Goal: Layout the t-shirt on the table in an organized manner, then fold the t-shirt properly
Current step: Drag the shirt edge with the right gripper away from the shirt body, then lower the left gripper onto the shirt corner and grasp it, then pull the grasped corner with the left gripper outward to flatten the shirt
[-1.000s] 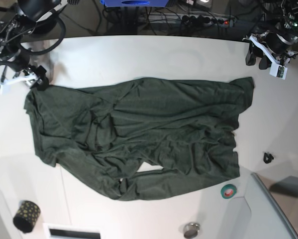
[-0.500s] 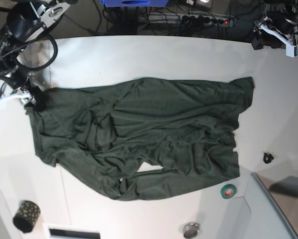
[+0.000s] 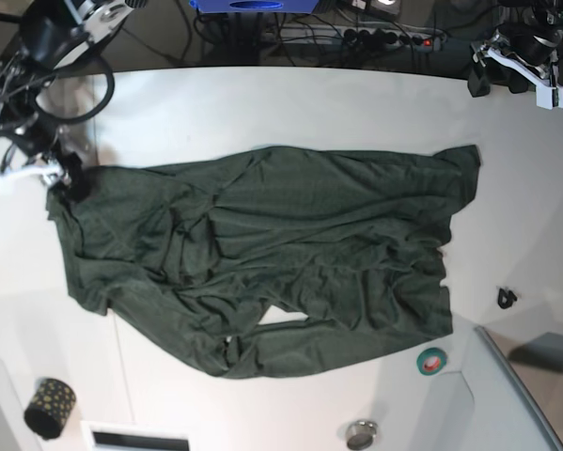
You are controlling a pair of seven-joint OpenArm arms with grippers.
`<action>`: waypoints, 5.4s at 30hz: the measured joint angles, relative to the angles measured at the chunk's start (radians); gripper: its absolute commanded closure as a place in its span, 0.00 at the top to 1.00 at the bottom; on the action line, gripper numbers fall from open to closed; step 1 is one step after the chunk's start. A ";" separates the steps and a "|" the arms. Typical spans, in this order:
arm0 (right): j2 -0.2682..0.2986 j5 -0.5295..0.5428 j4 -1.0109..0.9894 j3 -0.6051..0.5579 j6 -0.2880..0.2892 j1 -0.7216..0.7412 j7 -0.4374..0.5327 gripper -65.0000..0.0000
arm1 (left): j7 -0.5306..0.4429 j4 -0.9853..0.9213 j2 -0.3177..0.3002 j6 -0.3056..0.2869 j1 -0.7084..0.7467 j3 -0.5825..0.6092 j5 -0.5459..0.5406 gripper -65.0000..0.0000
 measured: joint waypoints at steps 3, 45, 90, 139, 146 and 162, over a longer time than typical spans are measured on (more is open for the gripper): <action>-0.038 -0.031 0.140 0.016 -0.098 -0.057 -0.007 0.58 | 0.000 0.000 -0.002 0.000 0.000 -0.001 0.001 0.81; 0.229 -0.080 -0.003 -0.470 0.085 -0.055 0.075 0.75 | 0.000 -0.003 -0.011 0.000 0.000 -0.002 0.004 0.81; 0.240 -0.044 -0.140 -0.498 0.102 -0.026 0.119 0.01 | 0.373 0.330 0.008 -0.009 -0.197 -0.002 0.367 0.81; 0.240 -0.044 -0.140 -0.497 0.101 -0.026 0.118 0.01 | 0.208 -0.005 -0.338 -0.015 -0.543 1.043 0.750 0.39; 0.240 -0.044 -0.140 -0.497 0.101 -0.025 0.118 0.01 | 0.209 -0.038 -0.342 -0.016 -0.560 1.051 0.752 0.39; 0.240 -0.045 -0.140 -0.497 0.101 -0.024 0.115 0.01 | 0.206 -0.111 -0.343 -0.015 -0.566 1.051 0.753 0.13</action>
